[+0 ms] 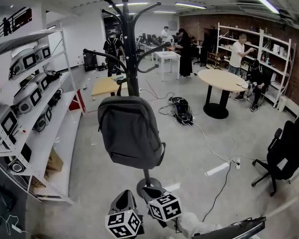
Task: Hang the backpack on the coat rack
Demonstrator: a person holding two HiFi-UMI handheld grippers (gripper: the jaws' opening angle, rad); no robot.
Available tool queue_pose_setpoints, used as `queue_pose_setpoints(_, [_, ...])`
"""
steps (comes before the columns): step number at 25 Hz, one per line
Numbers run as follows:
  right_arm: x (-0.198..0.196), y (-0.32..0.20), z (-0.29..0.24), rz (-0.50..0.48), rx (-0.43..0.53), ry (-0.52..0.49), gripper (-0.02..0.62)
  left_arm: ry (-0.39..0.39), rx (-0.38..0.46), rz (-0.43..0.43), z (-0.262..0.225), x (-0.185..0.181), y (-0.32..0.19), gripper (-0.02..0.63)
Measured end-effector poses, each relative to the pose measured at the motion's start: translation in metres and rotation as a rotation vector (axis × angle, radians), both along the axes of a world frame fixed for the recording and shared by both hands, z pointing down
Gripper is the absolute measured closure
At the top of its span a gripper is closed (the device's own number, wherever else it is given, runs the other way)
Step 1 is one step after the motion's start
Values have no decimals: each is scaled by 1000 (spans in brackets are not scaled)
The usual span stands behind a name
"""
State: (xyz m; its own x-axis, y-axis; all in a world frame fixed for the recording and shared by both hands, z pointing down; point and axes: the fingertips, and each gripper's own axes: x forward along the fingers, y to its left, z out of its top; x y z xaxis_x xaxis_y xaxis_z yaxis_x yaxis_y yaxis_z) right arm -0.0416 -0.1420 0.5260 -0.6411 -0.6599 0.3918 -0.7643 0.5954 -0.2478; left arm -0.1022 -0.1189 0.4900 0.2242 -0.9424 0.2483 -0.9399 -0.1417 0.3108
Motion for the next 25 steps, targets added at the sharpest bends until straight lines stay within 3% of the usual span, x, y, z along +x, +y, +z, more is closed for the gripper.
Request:
queue_pose_setpoints(8, [1,-1,-6,-18,42,16,583,-12,16,7,-6,7,-6,603])
queue_pose_setpoints(25, [21,3,1,9,15,15,583,-13,3,41,-3,24,-3,603])
